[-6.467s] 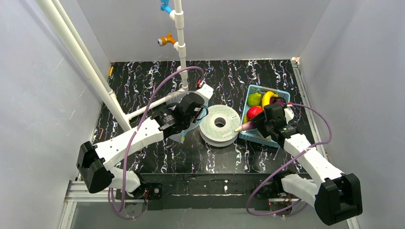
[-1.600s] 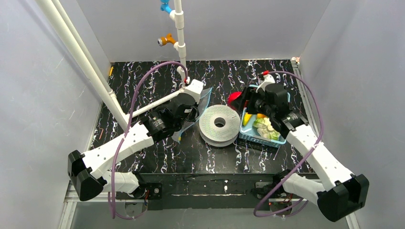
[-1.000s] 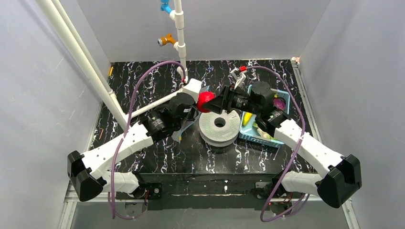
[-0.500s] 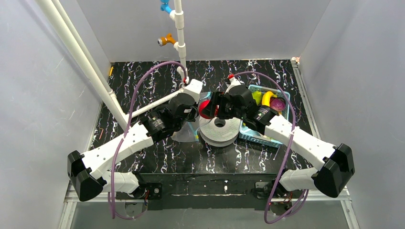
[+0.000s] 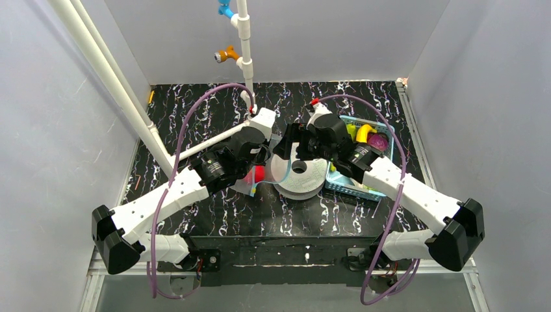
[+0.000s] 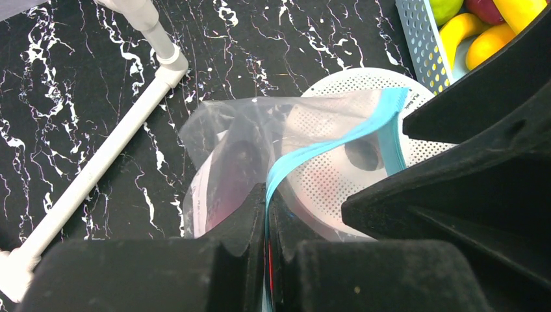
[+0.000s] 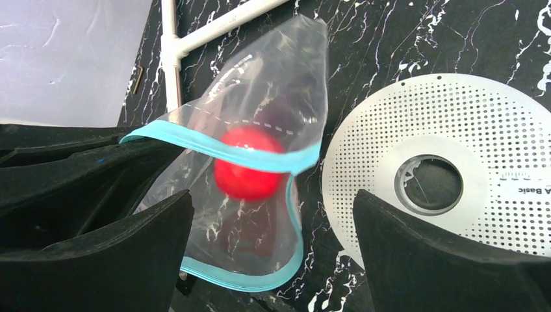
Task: Place the food in the zip-top bag and seal the zipper
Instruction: Place the fake fruit in the zipper food storage bag, then pick up the fake fruit from the bin.
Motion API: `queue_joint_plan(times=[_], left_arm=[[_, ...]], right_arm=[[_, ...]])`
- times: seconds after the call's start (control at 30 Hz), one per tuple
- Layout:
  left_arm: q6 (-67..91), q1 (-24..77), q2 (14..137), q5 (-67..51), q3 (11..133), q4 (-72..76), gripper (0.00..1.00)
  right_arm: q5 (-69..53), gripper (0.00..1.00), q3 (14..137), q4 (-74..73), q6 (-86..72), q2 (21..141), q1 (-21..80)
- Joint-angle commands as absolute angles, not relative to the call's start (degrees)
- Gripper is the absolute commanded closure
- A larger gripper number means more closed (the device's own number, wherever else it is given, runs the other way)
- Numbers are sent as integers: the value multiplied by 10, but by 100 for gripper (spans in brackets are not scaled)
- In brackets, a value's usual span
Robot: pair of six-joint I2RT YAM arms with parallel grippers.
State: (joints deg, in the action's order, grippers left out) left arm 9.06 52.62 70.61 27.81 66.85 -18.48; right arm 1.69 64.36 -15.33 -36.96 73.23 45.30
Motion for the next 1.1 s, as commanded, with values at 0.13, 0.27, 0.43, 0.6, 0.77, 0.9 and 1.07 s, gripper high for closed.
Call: queue_joint_plan(times=[0.13,0.27,0.43,0.6,0.77,0.9,1.07], left_arm=[[94,527,689,285,670,-183,100],[94,527,690,284,670,-183,100],[94,527,693,284,671,-184,100],[95,527,696,282,672,-185,100],[98,527,700,278,672,-185,100],[98,527,702,278,673,-186,100],[100,528,702,276,673,-186,100]], right_arm=[[34,3,663,-138,-342,689,454],[66,4,656,-138,-320,660,454],[147,3,633,-143,-296,612,451],[251,2,613,-179,-291,568,435],[312,2,588,-223,-316,549,381],[300,2,587,-275,-351,557,317],[282,2,572,-275,-345,585,254]])
